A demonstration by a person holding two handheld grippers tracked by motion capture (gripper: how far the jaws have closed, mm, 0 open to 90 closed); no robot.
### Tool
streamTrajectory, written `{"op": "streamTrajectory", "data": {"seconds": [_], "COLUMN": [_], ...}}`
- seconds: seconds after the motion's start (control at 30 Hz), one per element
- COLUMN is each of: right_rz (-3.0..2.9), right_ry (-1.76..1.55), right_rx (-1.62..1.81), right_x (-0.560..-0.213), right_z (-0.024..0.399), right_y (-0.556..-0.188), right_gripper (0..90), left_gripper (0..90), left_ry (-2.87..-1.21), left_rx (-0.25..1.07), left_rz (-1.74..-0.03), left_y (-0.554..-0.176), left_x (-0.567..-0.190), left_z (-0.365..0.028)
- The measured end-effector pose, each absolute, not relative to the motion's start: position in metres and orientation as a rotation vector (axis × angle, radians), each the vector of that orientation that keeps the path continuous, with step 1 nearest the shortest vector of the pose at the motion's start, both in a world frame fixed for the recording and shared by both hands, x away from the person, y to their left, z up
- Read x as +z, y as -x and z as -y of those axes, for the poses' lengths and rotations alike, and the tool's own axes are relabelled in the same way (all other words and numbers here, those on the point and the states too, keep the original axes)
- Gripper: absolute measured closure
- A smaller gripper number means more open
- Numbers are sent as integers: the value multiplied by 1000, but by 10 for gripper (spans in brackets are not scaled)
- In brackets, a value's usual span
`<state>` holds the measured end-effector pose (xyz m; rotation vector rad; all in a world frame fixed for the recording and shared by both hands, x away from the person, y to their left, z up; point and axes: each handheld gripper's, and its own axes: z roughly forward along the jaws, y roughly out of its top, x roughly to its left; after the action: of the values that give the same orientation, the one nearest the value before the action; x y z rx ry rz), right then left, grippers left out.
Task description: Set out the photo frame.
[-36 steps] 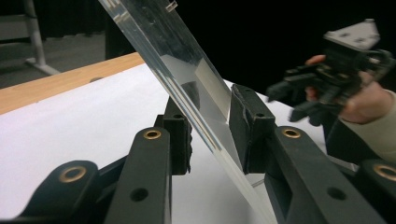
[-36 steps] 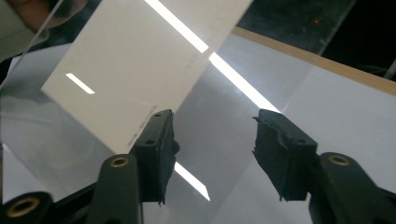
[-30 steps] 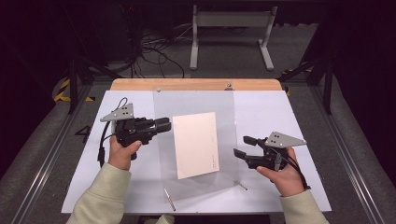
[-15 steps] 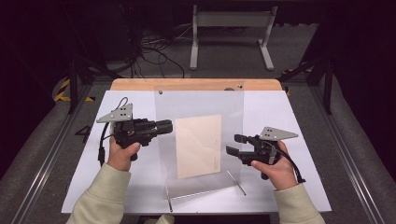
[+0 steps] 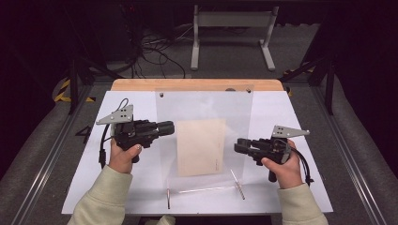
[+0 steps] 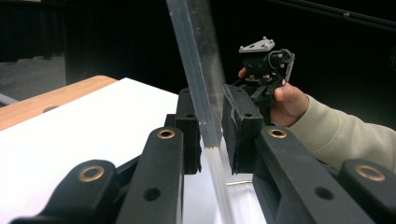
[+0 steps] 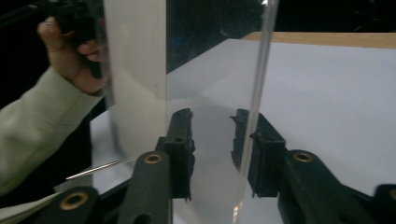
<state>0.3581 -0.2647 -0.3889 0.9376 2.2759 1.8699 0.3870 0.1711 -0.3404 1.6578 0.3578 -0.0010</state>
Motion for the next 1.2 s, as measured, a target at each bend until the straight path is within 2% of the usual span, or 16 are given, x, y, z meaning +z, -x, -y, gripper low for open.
{"op": "streamTrajectory", "data": {"seconds": [0.17, 0.47, 0.6, 1.2], "right_rz": [-2307, -2236, -2165, -2115], "right_ry": [-821, -709, -649, -556], "right_rx": [1872, 1774, 1704, 1605], "right_x": [-382, -364, -358, -362], "right_z": [270, 270, 269, 248], "right_y": [-350, -341, -341, -386], "right_gripper": [731, 711, 676, 614], "left_gripper": [761, 762, 761, 754], "left_ry": [-1664, -1688, -1698, -1709], "left_rx": [-3, 81, 160, 379], "left_rz": [-351, -303, -294, -327], "left_y": [-385, -372, -365, -365], "left_x": [-339, -326, -322, -325], "left_z": [-172, -168, -164, -167]}}
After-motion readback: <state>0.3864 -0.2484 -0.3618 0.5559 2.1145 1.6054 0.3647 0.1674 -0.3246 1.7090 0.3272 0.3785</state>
